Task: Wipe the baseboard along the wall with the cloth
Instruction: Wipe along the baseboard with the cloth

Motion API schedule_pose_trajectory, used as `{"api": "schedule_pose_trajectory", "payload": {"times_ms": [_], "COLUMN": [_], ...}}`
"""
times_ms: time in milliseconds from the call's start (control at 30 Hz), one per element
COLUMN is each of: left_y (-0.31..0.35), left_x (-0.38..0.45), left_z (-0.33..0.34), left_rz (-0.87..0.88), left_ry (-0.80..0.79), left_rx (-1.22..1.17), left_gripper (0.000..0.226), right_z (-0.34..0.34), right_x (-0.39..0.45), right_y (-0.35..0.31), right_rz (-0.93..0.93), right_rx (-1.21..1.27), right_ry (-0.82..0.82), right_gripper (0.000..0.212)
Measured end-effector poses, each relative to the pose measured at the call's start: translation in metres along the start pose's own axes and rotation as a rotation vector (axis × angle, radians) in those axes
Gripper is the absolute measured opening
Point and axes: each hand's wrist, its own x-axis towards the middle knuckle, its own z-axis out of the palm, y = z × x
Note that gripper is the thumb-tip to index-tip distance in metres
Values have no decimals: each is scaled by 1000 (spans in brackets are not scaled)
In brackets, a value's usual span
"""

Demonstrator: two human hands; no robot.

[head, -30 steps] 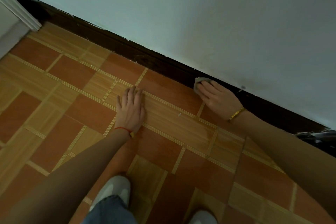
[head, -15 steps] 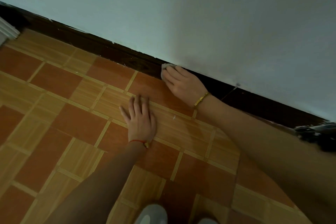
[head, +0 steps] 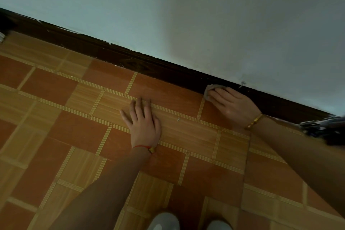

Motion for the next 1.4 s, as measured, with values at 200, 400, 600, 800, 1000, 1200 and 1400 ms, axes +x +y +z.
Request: {"api": "schedule_pose_trajectory", "payload": {"times_ms": [200,400,600,800,1000,1200,1400], "left_y": [0,-1,-1,2,0,0,2], "left_x": [0,-1,-1,-1,-1,-2,-3], "left_z": [0,0,1,0,1,0,2], "left_rz": [3,6,9,3,-3,9,3], "left_ry": [-1,10,11,5,5,25,20], "left_rx": [13,-1,1,12,20,2,31], "left_gripper": [59,59,60,61,60,60,61], "right_z": [-17,-23,-16,-17,-26,-24,-20], "right_x": [86,95,-5,-13,55,76,2], "right_y": [-17,-13,6,5,-5,-12,5], "right_rz": [53,1,-6,37,30,31,26], "right_rx": [72,74,-23,-21,12,51,-12], "right_ry": [199,211,43,-55,162,215,80], "right_gripper": [37,29,34,37,35,30,34]}}
